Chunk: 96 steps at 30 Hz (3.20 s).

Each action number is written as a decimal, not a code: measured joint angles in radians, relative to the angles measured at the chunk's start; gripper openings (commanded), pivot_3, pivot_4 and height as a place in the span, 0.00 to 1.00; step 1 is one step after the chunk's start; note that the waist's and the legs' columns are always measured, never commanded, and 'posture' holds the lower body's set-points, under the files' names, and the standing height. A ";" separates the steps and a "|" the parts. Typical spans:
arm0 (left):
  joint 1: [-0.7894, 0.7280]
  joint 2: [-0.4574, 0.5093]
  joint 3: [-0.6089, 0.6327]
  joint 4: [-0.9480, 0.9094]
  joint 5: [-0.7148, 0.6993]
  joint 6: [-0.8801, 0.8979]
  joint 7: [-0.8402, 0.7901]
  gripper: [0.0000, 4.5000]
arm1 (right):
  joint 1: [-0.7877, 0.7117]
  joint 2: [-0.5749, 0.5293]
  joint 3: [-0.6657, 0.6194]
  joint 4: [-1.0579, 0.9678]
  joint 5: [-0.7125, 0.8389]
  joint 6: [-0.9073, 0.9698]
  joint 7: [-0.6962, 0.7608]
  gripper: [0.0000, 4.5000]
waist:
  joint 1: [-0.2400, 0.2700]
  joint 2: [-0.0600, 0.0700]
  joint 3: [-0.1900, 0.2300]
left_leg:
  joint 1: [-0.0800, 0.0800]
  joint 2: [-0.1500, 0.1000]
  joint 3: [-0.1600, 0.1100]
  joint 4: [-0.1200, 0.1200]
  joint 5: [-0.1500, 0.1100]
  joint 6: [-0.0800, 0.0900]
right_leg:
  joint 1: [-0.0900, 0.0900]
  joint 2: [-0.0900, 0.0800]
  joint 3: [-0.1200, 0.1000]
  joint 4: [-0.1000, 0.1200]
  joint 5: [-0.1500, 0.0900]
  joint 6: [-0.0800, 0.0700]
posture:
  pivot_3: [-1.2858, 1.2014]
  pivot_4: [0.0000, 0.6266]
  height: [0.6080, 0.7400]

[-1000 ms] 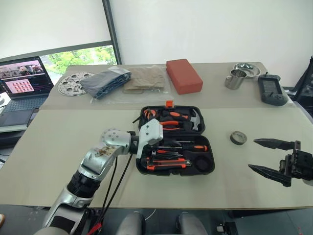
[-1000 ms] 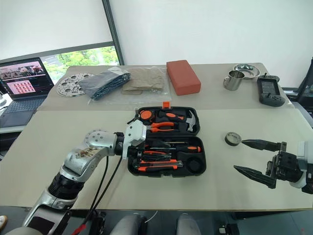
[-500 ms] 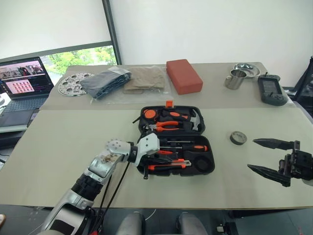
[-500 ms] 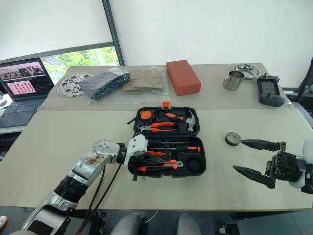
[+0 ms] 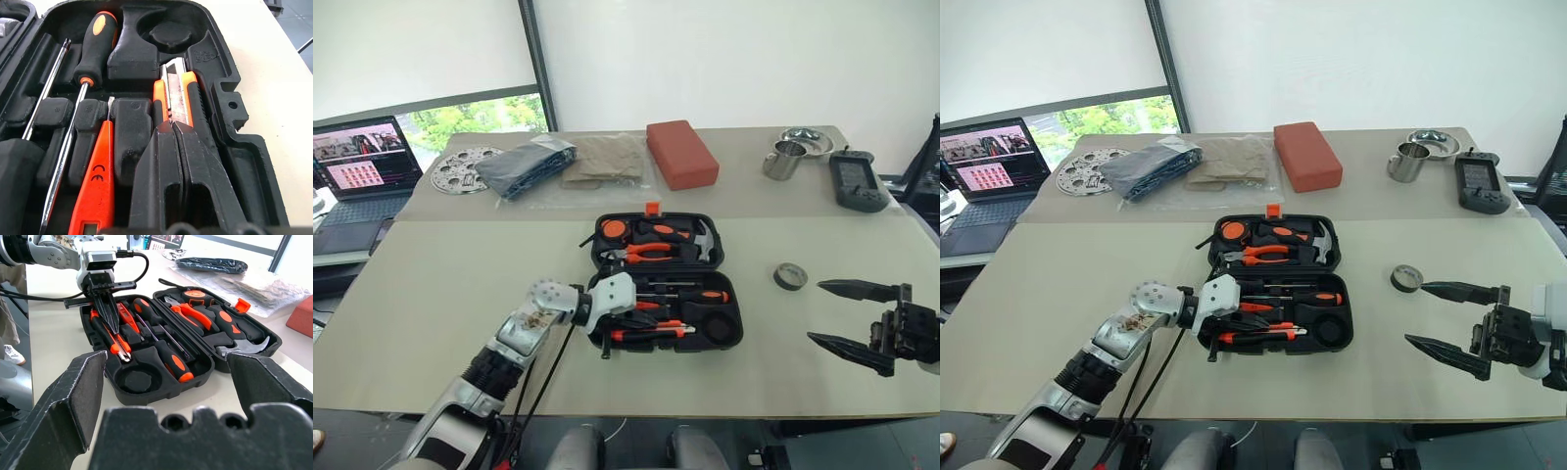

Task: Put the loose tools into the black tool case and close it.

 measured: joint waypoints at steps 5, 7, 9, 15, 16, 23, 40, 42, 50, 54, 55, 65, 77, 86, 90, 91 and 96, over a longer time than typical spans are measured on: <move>-0.002 -0.013 -0.001 0.025 0.000 -0.017 0.006 0.02 | -0.003 -0.001 0.000 0.000 0.000 0.007 0.003 1.00 | 0.003 0.001 -0.001 | 0.002 0.000 0.000 0.000 0.000 0.000 | 0.005 0.000 0.000 0.000 -0.001 0.001 | 0.52 0.24 0.75; 0.000 -0.015 0.000 0.026 0.000 -0.021 0.009 0.02 | -0.003 -0.002 0.000 0.000 0.000 0.010 0.006 1.00 | 0.005 0.001 -0.001 | 0.002 0.000 0.000 0.000 0.000 0.000 | 0.005 0.000 0.000 0.000 -0.001 0.002 | 0.52 0.24 0.75; 0.004 -0.015 0.003 0.023 0.000 -0.024 0.010 0.02 | -0.003 -0.002 0.000 0.000 0.000 0.011 0.008 1.00 | 0.005 0.001 -0.001 | 0.002 0.000 0.000 0.000 0.000 0.000 | 0.005 0.000 0.000 -0.001 -0.001 0.002 | 0.52 0.24 0.75; 0.024 0.005 0.029 -0.039 -0.010 0.017 0.017 0.02 | -0.004 -0.002 0.000 0.001 0.000 0.012 0.008 1.00 | 0.001 0.001 0.000 | 0.001 0.000 -0.001 0.000 0.000 0.000 | 0.001 0.000 0.000 0.000 -0.001 0.002 | 0.52 0.24 0.75; 0.031 0.018 0.041 -0.072 -0.020 0.047 0.019 0.07 | -0.005 -0.002 0.000 0.002 0.000 0.013 0.008 1.00 | -0.002 0.001 0.000 | 0.001 0.000 -0.001 0.000 0.000 0.000 | -0.002 0.000 0.000 0.001 -0.001 0.002 | 0.52 0.24 0.75; 0.040 0.042 0.087 -0.235 -0.113 0.167 -0.001 0.58 | -0.029 -0.002 0.001 0.026 0.000 0.013 0.011 1.00 | -0.004 0.000 0.000 | -0.001 0.000 -0.002 0.000 0.000 0.000 | -0.004 0.000 0.000 0.000 -0.001 0.001 | 0.52 0.24 0.75; 0.015 0.112 -0.078 -0.163 0.057 0.032 -0.026 0.99 | -0.059 -0.003 0.020 0.062 -0.007 0.012 0.036 1.00 | 0.002 0.001 0.000 | 0.002 0.000 0.000 0.000 0.000 0.000 | 0.003 0.000 0.004 0.000 -0.001 0.002 | 0.52 0.24 0.75; 0.018 0.105 -0.072 -0.153 0.057 0.019 -0.020 0.99 | -0.059 -0.004 0.020 0.064 -0.007 0.012 0.037 1.00 | 0.003 0.001 0.000 | 0.002 0.001 0.000 0.000 0.000 0.000 | 0.004 0.000 0.004 0.000 -0.001 0.002 | 0.52 0.24 0.75; 0.047 0.120 0.022 -0.210 -0.019 0.123 -0.002 0.99 | -0.075 -0.012 0.022 0.090 -0.009 0.012 0.046 1.00 | -0.002 0.000 0.000 | 0.000 0.001 -0.001 0.001 0.002 0.002 | -0.004 0.001 0.004 0.002 -0.001 0.002 | 0.52 0.24 0.75; 0.015 0.150 0.186 -0.290 -0.111 0.209 0.033 0.99 | -0.083 -0.011 0.024 0.114 -0.019 0.009 0.047 1.00 | -0.006 -0.001 0.001 | 0.000 0.001 -0.003 0.000 0.001 0.002 | -0.005 0.001 0.004 0.001 -0.001 0.002 | 0.52 0.24 0.75; 0.002 0.151 0.220 -0.313 -0.140 0.227 0.040 0.99 | -0.091 -0.011 0.028 0.121 -0.023 0.005 0.046 1.00 | -0.006 -0.001 0.001 | 0.000 0.001 -0.003 0.000 0.001 0.002 | -0.005 0.000 0.004 0.000 -0.001 0.002 | 0.52 0.24 0.75; -0.066 0.216 0.480 -0.410 -0.368 0.382 0.117 0.99 | -0.215 -0.001 0.116 0.251 -0.206 -0.060 -0.135 1.00 | -0.020 -0.003 0.003 | 0.001 0.001 -0.002 -0.003 0.001 0.002 | -0.005 0.001 0.005 0.000 -0.001 0.002 | 0.52 0.24 0.75; 0.076 0.359 0.602 -0.504 -0.456 0.440 0.119 0.99 | -0.377 -0.049 0.347 0.400 -0.500 -0.010 -0.337 1.00 | -0.018 -0.003 0.006 | 0.001 0.000 -0.001 -0.003 0.001 0.002 | -0.006 0.000 0.006 -0.001 0.002 -0.002 | 0.52 0.24 0.75; 0.095 0.392 0.612 -0.539 -0.510 0.459 0.119 1.00 | -0.517 -0.045 0.458 0.489 -0.557 0.064 -0.353 0.94 | -0.021 -0.002 0.008 | 0.001 0.001 0.001 -0.003 0.001 0.002 | -0.007 0.000 0.006 -0.001 0.003 -0.004 | 0.52 0.24 0.75; 0.097 0.404 0.612 -0.542 -0.530 0.460 0.111 1.00 | -0.570 -0.042 0.505 0.538 -0.591 0.067 -0.355 0.68 | -0.021 -0.001 0.009 | 0.001 0.001 0.006 -0.003 0.001 0.002 | -0.007 0.001 0.006 -0.001 0.003 -0.005 | 0.52 0.24 0.75; 0.099 0.407 0.611 -0.542 -0.532 0.461 0.109 1.00 | -0.584 -0.040 0.515 0.550 -0.598 0.067 -0.356 0.60 | -0.021 0.000 0.009 | 0.001 0.001 0.006 -0.003 0.001 0.002 | -0.007 0.000 0.006 -0.001 0.003 -0.005 | 0.52 0.24 0.75; 0.120 0.421 0.611 -0.550 -0.555 0.476 0.097 1.00 | -0.624 -0.024 0.539 0.591 -0.626 0.063 -0.360 0.24 | -0.023 0.000 0.009 | 0.001 0.001 0.007 -0.003 0.001 0.002 | -0.007 0.001 0.006 0.000 0.003 -0.005 | 0.52 0.24 0.75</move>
